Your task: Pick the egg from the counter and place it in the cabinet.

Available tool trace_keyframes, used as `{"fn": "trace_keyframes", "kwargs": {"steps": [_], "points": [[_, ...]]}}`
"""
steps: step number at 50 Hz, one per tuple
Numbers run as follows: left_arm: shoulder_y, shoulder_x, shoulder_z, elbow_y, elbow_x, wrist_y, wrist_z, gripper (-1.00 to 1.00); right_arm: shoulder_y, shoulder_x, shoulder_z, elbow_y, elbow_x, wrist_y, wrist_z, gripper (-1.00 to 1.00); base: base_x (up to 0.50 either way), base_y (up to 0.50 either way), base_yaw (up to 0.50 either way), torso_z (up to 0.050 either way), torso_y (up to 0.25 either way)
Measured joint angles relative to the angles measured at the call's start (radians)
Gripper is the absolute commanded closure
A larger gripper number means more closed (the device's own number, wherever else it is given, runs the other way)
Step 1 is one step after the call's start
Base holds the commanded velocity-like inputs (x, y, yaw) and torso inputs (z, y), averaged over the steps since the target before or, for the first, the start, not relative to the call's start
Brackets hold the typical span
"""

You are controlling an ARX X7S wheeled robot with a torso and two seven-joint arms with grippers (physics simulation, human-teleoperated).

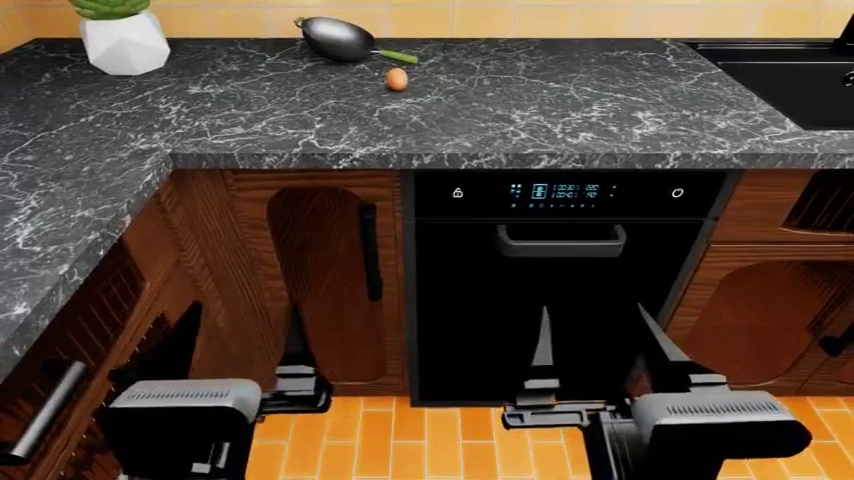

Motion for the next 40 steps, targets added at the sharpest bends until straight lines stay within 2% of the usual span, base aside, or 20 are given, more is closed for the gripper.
{"fn": "trace_keyframes", "kwargs": {"steps": [11,40], "points": [[0.021,-0.028,-0.029,0.140,-0.056,-0.012,-0.007,-1.00,-0.014,0.017,-0.021,-0.163,-0.015,0.045,0.020,-1.00,0.07,0.00,0.00,0.000,0.000],[0.043,-0.059,-0.040,0.215,-0.117,-0.014,-0.022,-1.00,-0.026,0.037,-0.053,-0.244,-0.023,0.060,0.051,-1.00,0.50,0.00,0.00,0.000,0.000]]}}
